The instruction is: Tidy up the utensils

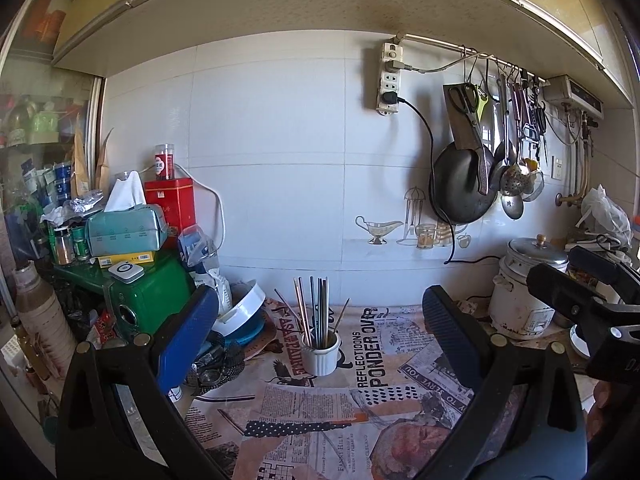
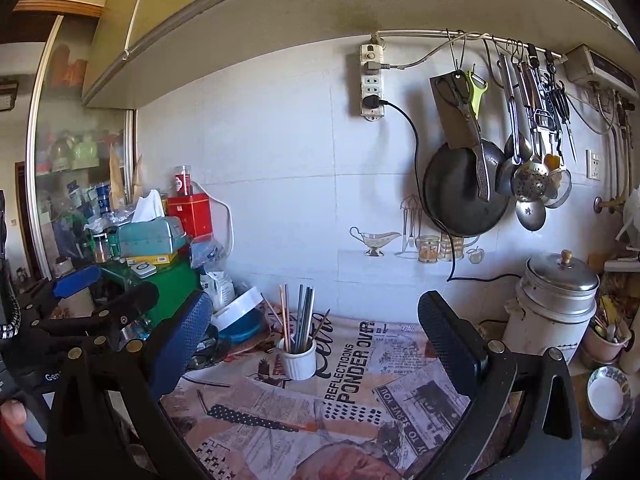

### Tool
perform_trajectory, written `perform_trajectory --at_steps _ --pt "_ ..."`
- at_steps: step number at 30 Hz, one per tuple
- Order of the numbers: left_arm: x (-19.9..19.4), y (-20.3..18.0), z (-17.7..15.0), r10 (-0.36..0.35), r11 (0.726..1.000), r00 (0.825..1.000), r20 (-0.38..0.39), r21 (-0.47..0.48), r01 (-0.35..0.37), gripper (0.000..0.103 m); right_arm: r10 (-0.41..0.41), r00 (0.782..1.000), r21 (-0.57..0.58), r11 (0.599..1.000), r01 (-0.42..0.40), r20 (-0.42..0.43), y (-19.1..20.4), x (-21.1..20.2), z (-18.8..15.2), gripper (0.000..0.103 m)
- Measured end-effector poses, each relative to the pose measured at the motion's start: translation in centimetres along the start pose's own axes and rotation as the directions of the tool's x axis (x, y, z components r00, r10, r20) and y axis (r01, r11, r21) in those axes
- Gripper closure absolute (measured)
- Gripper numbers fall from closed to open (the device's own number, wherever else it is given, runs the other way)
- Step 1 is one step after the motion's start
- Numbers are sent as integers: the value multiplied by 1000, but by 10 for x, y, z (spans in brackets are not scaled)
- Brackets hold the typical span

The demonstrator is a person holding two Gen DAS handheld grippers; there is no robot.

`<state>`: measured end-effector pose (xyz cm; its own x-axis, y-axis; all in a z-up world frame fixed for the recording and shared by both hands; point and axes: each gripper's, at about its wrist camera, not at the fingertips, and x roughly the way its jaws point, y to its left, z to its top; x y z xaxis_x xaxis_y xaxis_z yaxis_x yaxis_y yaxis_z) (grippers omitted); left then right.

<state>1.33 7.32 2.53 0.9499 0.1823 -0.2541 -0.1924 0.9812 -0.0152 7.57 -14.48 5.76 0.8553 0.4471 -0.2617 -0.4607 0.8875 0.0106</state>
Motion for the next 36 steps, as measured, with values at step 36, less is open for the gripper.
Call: perform_trajectory --at_steps 36 --pt "11 2 4 -39 998 999 5 -55 39 1 -14 1000 -2 1000 14 14 -1 5 3 0"
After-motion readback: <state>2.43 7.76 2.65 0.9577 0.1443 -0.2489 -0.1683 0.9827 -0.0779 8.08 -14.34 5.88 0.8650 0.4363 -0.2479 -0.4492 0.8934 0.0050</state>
